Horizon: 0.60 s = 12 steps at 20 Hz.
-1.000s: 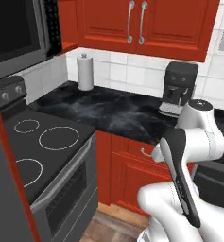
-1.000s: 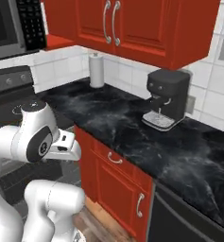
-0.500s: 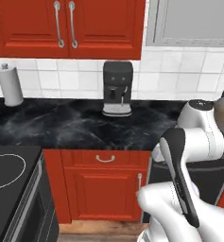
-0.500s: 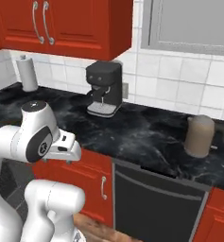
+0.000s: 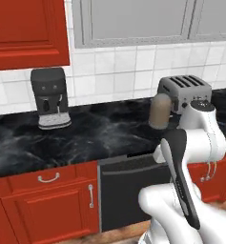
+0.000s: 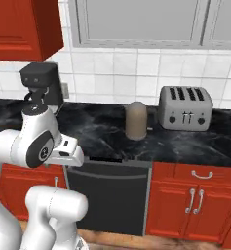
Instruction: Navigate to the sink.
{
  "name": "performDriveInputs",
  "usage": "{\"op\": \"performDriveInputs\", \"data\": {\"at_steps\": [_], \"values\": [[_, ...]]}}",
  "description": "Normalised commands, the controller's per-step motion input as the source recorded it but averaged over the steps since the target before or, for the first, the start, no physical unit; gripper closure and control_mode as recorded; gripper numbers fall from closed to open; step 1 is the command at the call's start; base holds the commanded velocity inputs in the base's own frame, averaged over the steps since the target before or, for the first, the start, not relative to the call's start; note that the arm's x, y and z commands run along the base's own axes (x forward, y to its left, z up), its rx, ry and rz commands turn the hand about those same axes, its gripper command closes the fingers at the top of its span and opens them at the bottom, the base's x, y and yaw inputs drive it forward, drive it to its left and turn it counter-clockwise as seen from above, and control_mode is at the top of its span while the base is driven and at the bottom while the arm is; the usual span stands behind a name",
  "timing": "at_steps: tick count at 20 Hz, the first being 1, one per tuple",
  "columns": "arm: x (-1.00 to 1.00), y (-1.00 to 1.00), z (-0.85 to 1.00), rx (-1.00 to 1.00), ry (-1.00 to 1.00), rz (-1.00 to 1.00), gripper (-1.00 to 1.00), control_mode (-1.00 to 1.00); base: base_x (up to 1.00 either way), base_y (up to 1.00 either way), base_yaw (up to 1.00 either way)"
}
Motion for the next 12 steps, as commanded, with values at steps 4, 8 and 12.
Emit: {"op": "performDriveInputs", "data": {"at_steps": [4, 8, 12], "values": [[0.0, 0.0, 0.0, 0.0, 0.0, 0.0, -1.0, 1.0, 0.0, -0.68, -0.53], [0.0, 0.0, 0.0, 0.0, 0.0, 0.0, -1.0, 1.0, 0.04, -0.7, -0.56], [0.0, 0.0, 0.0, 0.0, 0.0, 0.0, -1.0, 1.0, 0.09, -0.65, -0.59]]}}
